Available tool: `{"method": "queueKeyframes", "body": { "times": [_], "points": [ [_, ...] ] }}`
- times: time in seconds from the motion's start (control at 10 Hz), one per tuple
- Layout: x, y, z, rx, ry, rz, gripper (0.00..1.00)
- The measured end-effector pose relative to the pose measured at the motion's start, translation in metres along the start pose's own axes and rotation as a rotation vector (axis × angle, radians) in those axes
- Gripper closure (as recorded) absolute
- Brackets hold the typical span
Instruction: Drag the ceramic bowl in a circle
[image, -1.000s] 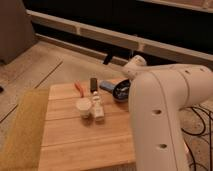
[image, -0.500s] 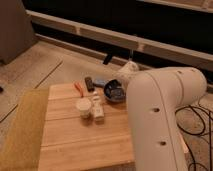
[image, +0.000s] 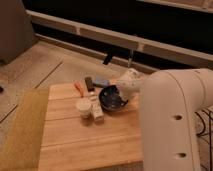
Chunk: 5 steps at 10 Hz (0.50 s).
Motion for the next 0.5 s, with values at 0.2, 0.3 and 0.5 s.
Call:
{"method": "queueKeyframes", "body": {
  "times": [0.2, 0.3, 0.5],
  "points": [
    [0.012, -0.022, -0.001, 0.074, 0.004, -0.023, 1.0],
    [0.018, -0.04, -0.001, 0.119, 0.011, -0.015, 1.0],
    [0.022, -0.074, 0.0, 0.2, 0.034, 0.036, 1.0]
  ]
}}
